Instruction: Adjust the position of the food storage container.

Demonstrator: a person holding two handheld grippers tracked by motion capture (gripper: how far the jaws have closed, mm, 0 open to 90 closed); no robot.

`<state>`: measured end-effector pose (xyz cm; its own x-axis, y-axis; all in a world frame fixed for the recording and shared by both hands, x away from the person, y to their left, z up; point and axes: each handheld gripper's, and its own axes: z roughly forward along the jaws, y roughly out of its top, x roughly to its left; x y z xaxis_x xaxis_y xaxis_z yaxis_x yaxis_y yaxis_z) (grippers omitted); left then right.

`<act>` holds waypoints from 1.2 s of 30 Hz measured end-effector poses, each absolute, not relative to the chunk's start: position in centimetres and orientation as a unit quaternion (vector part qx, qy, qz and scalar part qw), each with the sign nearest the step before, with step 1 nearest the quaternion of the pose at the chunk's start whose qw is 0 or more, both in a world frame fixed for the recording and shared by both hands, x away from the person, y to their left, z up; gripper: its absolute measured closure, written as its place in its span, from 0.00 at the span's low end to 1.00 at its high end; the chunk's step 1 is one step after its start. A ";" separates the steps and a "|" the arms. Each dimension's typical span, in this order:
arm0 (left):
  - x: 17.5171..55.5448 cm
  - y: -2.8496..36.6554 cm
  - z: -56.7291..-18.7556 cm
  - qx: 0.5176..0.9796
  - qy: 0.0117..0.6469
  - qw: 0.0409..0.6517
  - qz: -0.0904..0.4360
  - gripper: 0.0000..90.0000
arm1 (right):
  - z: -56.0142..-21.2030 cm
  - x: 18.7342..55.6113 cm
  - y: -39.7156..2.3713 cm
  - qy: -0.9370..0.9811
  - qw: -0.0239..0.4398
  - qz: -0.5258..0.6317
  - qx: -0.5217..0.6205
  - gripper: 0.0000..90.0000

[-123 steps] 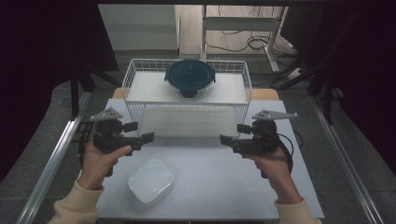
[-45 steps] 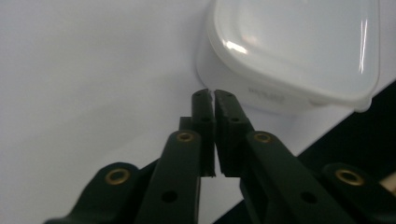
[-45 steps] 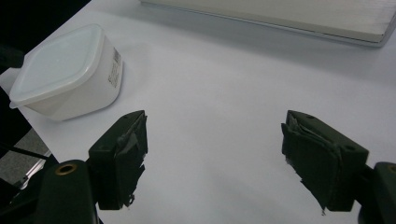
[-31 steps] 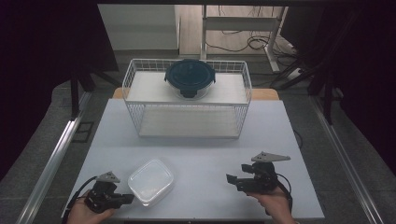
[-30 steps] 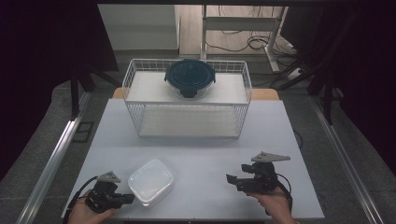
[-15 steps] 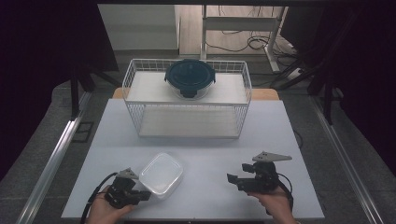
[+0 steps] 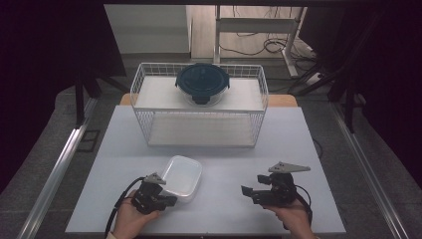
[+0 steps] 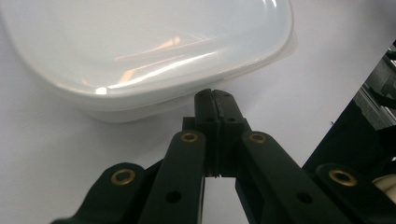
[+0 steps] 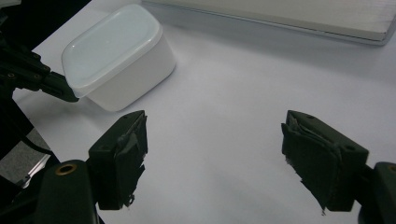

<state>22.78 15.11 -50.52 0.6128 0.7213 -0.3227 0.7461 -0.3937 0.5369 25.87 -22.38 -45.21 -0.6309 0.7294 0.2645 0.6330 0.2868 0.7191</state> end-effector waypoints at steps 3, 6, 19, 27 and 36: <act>22.2 15.6 -50.1 0.829 0.444 0.341 -0.013 1.00 | -45.2 25.9 -22.4 0.799 0.058 0.420 0.426 0.24; 21.7 17.0 -49.2 0.819 0.451 0.355 -0.002 1.00 | -45.0 25.8 -22.6 0.797 0.060 0.423 0.427 0.24; 24.9 21.6 -47.0 0.784 0.501 0.364 0.049 1.00 | -45.2 25.9 -22.6 0.796 0.055 0.421 0.432 0.25; 28.7 20.1 -49.3 0.794 0.507 0.332 0.035 1.00 | -45.2 26.1 -23.1 0.793 0.054 0.421 0.436 0.24; 28.4 19.6 -49.8 0.795 0.502 0.341 0.007 1.00 | -45.3 26.1 -23.2 0.791 0.053 0.422 0.439 0.24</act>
